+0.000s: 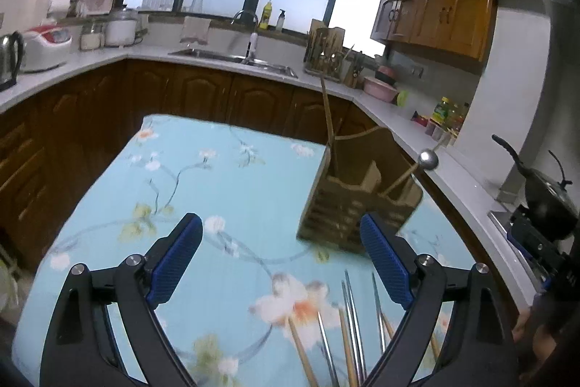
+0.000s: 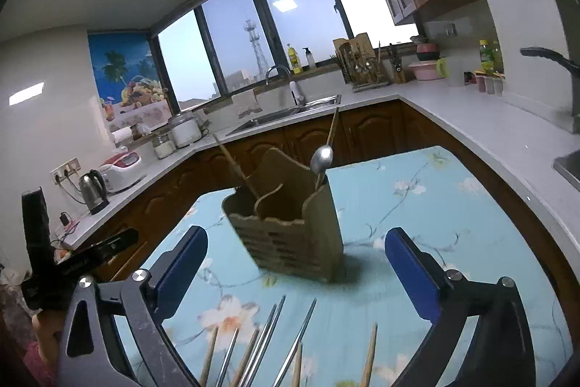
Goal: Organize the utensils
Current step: 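Move both open tools back over the remaining utensils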
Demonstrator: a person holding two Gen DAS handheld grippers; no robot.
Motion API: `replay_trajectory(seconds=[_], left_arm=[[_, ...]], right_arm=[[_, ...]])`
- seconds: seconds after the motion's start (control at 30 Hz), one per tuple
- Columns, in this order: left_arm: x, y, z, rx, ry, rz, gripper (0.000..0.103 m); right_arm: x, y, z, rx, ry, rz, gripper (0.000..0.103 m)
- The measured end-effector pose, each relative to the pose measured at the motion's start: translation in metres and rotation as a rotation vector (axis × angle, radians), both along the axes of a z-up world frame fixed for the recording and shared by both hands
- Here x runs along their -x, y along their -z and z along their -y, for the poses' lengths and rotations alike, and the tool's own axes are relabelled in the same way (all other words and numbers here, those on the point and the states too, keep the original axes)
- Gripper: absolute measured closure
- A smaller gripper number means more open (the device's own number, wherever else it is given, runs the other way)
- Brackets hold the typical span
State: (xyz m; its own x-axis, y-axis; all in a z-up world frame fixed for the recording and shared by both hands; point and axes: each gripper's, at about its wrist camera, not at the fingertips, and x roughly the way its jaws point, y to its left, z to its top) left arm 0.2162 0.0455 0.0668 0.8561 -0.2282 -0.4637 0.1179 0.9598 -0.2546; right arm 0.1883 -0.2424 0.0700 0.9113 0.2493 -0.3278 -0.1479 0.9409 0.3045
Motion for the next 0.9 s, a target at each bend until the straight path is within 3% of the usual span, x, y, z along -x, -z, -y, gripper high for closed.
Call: replay_trajectory(seconds=[0.33, 0.9], left_arm=[[0.052, 0.028, -0.012, 0.015, -0.024, -0.086, 0.012], [0.057, 0.073, 0.002, -0.034, -0.005, -0.237, 0.012]], right_arm=[[0.041, 0.027, 0.007, 0.005, 0.024, -0.080, 0.003], [0.053, 0.070, 0.001, 0.034, 0.035, -0.206, 0.003]])
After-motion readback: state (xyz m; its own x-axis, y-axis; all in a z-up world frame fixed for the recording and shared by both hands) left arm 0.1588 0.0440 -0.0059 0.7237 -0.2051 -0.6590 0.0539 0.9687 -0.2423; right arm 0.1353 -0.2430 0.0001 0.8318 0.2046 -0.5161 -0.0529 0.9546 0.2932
